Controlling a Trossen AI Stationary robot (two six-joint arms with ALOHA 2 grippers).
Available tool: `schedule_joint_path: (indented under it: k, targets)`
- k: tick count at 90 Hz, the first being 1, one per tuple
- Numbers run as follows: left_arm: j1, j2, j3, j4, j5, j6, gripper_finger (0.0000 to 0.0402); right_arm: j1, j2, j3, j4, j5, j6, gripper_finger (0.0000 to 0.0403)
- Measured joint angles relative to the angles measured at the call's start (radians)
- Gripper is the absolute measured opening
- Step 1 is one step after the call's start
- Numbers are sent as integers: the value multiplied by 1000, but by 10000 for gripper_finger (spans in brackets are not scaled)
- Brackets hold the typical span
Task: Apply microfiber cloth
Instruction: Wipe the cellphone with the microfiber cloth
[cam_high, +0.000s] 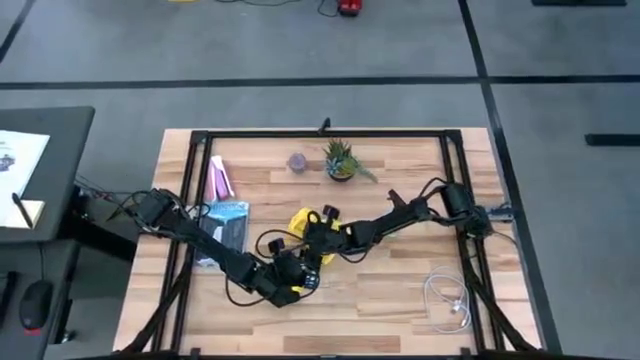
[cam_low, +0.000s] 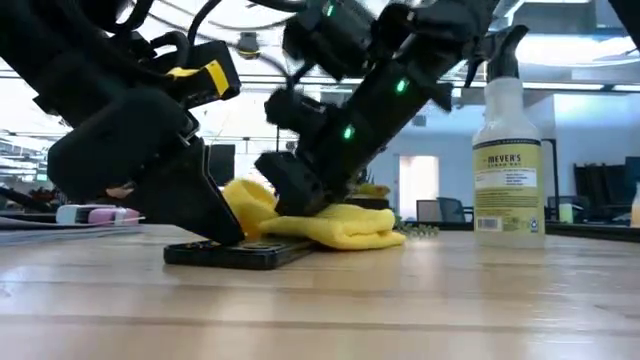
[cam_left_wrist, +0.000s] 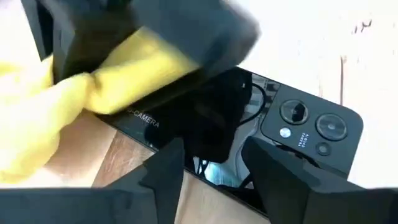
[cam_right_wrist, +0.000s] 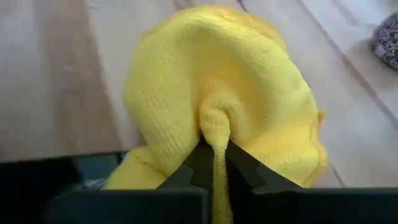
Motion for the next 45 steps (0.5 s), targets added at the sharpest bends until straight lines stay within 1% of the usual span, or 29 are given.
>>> schedule_joint_path:
  k: [12,20,31,38,45]
  targets:
    - [6,0,0,0,4,1,155,45,1,0,25,-112,-29,4]
    - [8,0,0,2,10,5,154,60,10,1,33,-117,-24,4]
    - [8,0,0,3,12,5,154,53,13,3,-32,-28,22,4]
    - [5,0,0,2,11,3,154,33,13,3,-88,75,66,4]
    - [5,0,0,2,11,2,154,23,3,-2,-188,199,119,4]
